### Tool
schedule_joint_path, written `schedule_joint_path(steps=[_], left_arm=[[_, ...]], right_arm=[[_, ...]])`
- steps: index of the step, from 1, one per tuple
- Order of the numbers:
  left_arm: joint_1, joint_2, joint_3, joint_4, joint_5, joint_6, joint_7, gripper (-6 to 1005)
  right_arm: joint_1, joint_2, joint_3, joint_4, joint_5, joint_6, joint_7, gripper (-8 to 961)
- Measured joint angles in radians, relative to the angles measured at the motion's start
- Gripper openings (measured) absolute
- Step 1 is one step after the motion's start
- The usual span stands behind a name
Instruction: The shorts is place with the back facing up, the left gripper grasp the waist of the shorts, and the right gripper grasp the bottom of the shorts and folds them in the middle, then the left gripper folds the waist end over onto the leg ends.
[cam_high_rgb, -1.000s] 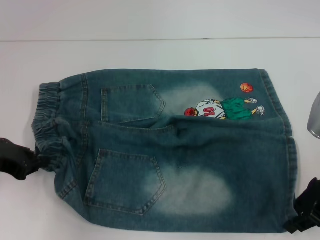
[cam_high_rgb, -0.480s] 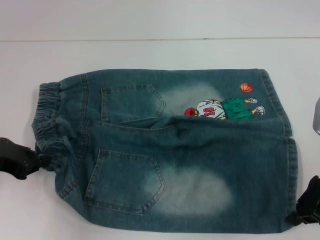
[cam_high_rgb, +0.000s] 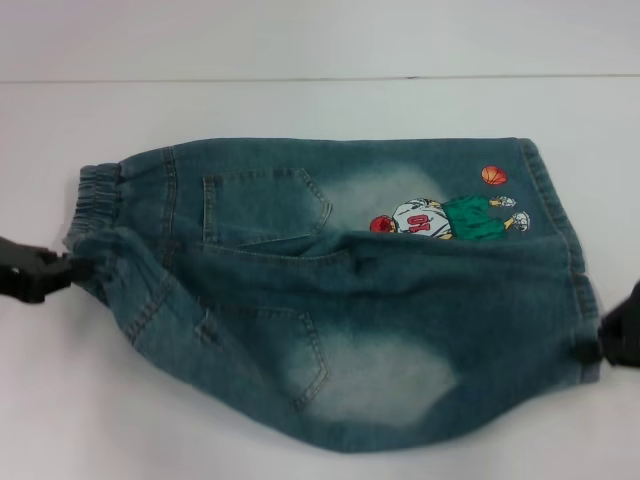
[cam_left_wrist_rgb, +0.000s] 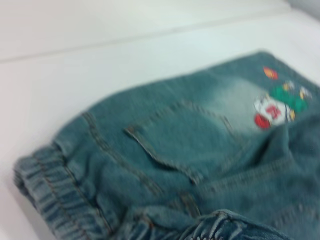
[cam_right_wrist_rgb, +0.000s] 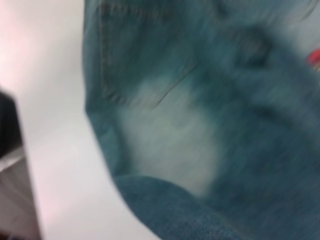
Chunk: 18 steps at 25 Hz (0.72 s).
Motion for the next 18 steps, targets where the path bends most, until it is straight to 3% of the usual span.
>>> schedule_joint_path(steps=[9,18], left_arm=[[-0.045,0.000,-0.028,-0.003,-0.016,-0.114,-0.107,60],[-0.086,-0.015,-0.014,-0.052,-0.010,-0.302,-0.184,60]], right_arm=[[0.001,-0.004,0.144,-0.021,0.093,0.194,-0.030,3],[0.036,0.004,0.141,0.023,0.125,0.471,0.063,4]])
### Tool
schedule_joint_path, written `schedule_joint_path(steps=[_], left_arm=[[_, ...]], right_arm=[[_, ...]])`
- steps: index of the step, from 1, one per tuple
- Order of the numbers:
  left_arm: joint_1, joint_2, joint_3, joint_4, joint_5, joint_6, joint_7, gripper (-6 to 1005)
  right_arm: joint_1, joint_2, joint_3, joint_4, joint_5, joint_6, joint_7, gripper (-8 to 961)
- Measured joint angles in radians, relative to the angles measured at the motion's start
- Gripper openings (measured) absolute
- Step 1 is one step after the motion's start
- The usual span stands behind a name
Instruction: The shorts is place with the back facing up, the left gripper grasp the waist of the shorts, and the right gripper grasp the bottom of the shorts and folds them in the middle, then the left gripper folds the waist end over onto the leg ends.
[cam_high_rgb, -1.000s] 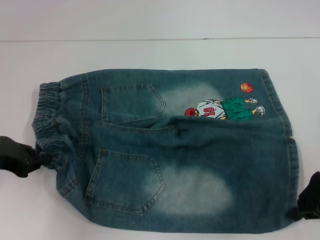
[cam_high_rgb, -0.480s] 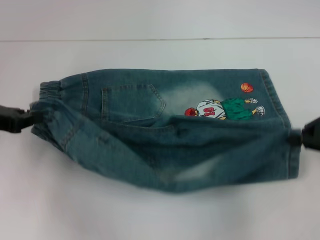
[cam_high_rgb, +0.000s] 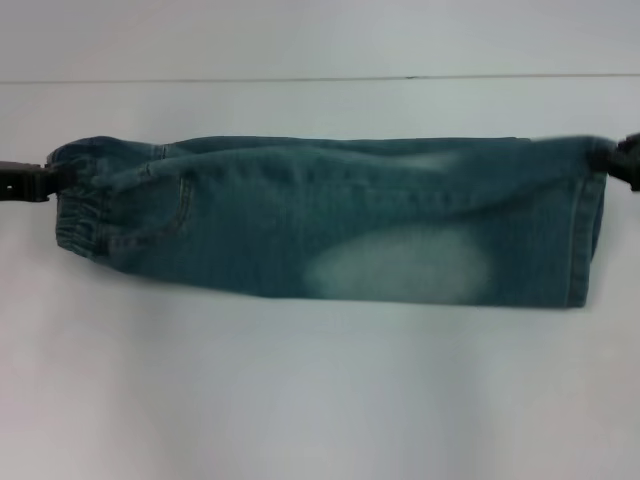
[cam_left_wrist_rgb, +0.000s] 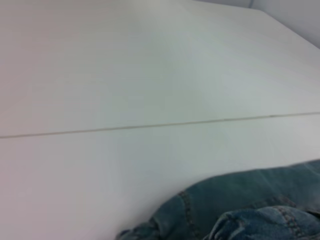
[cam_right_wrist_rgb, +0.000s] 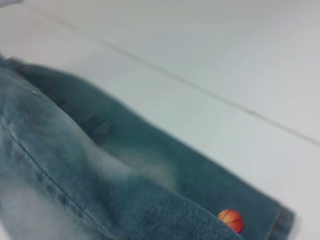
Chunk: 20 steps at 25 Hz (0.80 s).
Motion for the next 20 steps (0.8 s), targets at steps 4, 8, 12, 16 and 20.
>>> schedule_joint_path(steps=[4,8,12,16,20], left_arm=[[-0.007,0.000,0.009,-0.039,0.000,-0.070,-0.009,58],[-0.009,-0.005,0.031,-0.065,-0.003,-0.142,-0.009,56],[-0.011,-0.012,0.080,-0.084,-0.005,-0.210,-0.006,56],[-0.012,-0.015,0.125,-0.113,-0.006,-0.284,-0.008,55],[-0.022,-0.012,0.129,-0.146,-0.006,-0.331,-0.006,55]], right_arm=[[0.030,0.001,-0.015,0.051,0.000,0.106,0.017,3],[0.039,0.003,-0.088,0.102,0.007,0.224,0.028,3],[0.055,0.004,-0.147,0.164,0.004,0.323,0.037,4],[0.063,0.004,-0.180,0.200,0.005,0.400,0.038,3],[0.075,0.004,-0.211,0.230,0.007,0.455,0.035,4]])
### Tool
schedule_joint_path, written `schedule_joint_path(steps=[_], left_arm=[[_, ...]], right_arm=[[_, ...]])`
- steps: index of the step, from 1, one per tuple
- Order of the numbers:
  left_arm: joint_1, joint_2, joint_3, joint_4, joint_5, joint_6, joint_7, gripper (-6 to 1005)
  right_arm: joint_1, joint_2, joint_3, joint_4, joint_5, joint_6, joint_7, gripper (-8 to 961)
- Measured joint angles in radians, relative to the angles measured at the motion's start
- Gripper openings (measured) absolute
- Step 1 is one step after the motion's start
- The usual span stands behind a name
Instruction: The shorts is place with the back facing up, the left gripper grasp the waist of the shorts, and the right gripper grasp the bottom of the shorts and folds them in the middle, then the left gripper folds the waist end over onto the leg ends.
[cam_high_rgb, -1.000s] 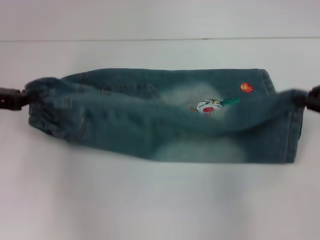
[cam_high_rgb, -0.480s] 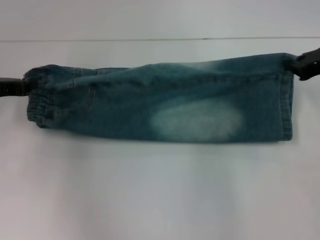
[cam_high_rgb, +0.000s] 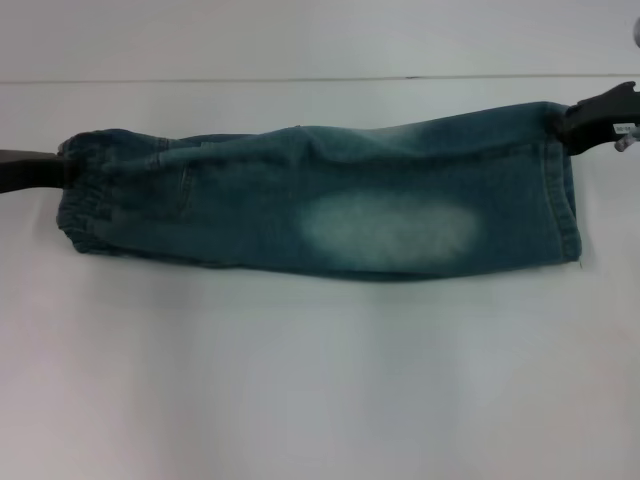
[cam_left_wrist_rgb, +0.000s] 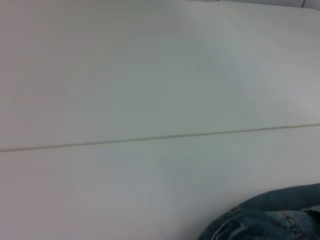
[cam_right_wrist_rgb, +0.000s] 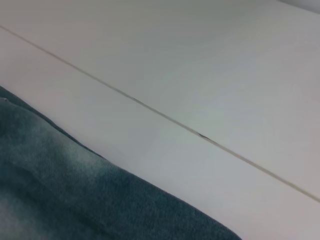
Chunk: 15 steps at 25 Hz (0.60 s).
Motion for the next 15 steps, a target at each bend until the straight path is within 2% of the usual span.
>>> schedule_joint_path(steps=[5,13,15], left_arm=[[-0.004,-0.002,0.001,-0.013,0.005,-0.042,0.004,56],[0.022,0.000,0.035,-0.020,0.006,-0.067,0.022,135],[0.028,-0.002,0.046,-0.014,0.008,-0.071,0.028,155]], right_arm=[[0.008,0.000,-0.026,0.008,-0.001,0.038,-0.001,7],[-0.004,-0.002,-0.043,0.003,-0.015,0.035,0.020,10],[-0.012,-0.005,-0.039,-0.001,-0.017,0.035,0.026,78]])
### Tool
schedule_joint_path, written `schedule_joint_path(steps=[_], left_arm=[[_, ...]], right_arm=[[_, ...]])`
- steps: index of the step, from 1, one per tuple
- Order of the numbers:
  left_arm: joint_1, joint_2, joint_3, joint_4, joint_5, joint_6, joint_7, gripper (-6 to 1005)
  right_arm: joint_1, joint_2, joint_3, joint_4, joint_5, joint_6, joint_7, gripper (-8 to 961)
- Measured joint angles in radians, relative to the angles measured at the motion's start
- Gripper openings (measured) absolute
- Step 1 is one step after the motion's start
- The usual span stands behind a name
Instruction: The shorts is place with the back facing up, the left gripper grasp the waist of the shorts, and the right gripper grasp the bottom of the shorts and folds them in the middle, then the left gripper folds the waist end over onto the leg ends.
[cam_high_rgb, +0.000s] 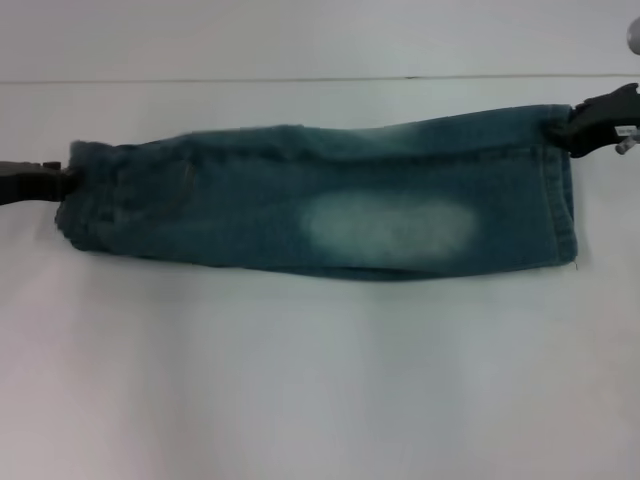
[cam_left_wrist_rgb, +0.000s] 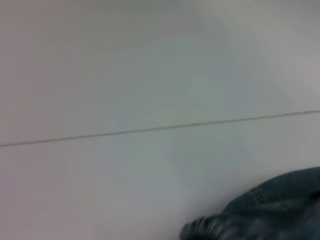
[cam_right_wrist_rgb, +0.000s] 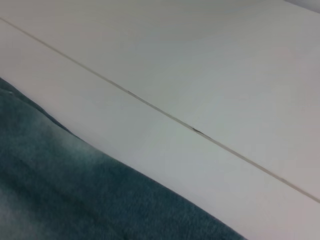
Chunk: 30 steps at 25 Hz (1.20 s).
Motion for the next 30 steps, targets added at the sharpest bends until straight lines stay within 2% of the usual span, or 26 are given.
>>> schedule_joint_path(steps=[3,9,14,20,24,30], left_arm=[[0.008,-0.001,0.007,0.014,-0.002,0.000,0.008,185],[0.045,-0.009,0.006,0.084,-0.090,0.031,0.066,404],[0.076,0.000,-0.002,0.099,-0.137,0.109,0.131,649],[0.129,0.008,-0.029,0.133,-0.140,0.239,0.236,873],[0.149,0.002,-0.068,0.116,-0.143,0.264,0.335,925],[0.148,-0.011,-0.060,0.060,-0.143,0.182,0.400,935]], right_arm=[[-0.012,-0.007,0.003,-0.010,-0.001,0.000,0.014,181],[-0.069,0.002,0.009,-0.107,0.030,-0.003,0.006,423],[-0.122,-0.008,0.011,-0.161,0.158,-0.086,-0.027,673],[-0.169,-0.002,0.022,-0.191,0.278,-0.217,-0.119,814],[-0.176,0.005,0.027,-0.176,0.307,-0.290,-0.155,887],[-0.192,0.006,0.029,-0.133,0.402,-0.366,-0.210,938]])
